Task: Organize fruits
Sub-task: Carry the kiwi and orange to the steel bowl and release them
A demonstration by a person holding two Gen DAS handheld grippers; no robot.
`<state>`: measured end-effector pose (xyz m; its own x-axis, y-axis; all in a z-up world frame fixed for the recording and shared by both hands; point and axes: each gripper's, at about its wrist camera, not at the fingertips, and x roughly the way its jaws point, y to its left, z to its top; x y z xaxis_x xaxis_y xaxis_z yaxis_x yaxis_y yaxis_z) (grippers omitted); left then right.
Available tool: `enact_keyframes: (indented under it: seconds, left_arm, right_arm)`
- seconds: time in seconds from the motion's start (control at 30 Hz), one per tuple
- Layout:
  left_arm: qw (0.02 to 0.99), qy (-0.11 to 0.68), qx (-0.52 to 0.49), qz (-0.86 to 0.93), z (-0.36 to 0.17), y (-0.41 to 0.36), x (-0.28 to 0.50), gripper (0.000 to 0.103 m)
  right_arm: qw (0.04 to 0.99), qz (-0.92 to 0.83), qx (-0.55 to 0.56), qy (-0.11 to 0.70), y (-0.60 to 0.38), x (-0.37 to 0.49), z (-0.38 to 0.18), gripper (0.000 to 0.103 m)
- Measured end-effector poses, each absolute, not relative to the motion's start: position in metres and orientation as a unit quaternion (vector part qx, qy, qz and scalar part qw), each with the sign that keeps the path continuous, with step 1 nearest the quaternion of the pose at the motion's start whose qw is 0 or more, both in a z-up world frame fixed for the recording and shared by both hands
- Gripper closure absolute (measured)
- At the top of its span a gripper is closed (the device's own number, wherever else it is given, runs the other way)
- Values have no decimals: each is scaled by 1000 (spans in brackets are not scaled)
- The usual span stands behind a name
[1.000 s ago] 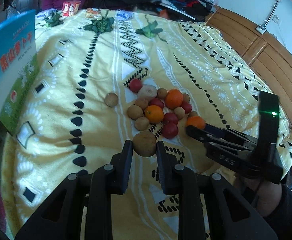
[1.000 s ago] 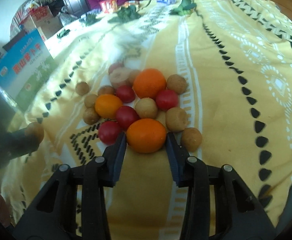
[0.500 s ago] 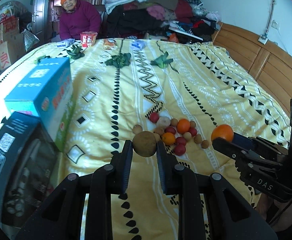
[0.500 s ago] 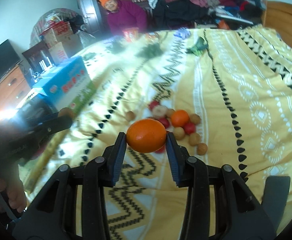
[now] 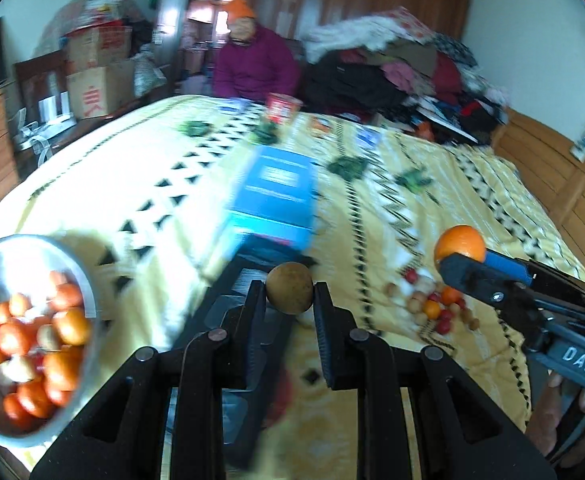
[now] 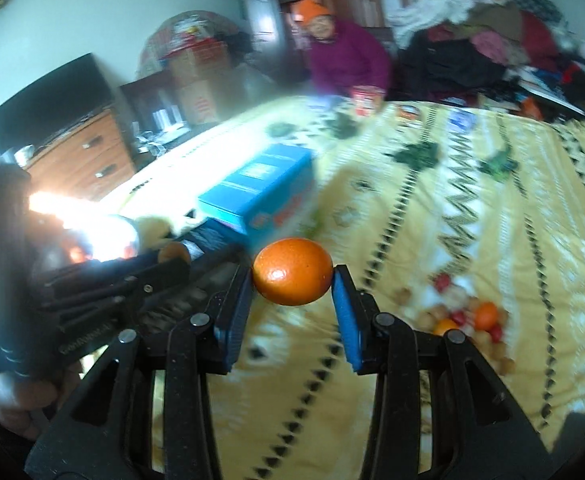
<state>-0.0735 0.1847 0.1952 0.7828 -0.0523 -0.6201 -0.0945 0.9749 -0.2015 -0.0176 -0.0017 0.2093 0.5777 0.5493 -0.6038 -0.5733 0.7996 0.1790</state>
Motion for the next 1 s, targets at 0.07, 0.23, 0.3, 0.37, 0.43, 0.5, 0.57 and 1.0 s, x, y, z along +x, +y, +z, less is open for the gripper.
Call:
enact_keyframes:
  seconds: [0.07,0.23,0.3,0.37,0.43,0.5,0.57,1.0]
  left_arm:
    - [936,324,-126,52,198,227,-85,79]
    - [926,310,-166,137,198,328,-114,79]
    - [922,303,-180,162,196,359,-125,79]
    - [916,299,-195,185,194,390,-136,79]
    - [907,303,-211,202,186,415,-144,79]
    - [898,309,-226,215,177,437,-152,79]
    - [890,317,-239,223,166,452,-154,79]
    - [876,337,-262,228,134,477,-170,79]
  right_arm:
    - [876,347,-20,336,32,-17,214,62]
    - [842,413,-36,347,114,-21,219,62]
    - [829,430,-44,355,142,-24,217,62]
    - [817,444,-54,365,170,-25,213,62]
    - [804,456,-63,377,193,-27,209,62]
    - [793,464,-72,388,216,-33,201,62]
    - [777,474,-78,407,237,-35,193,62]
    - [729,506,-120,445,310,-65,166,62]
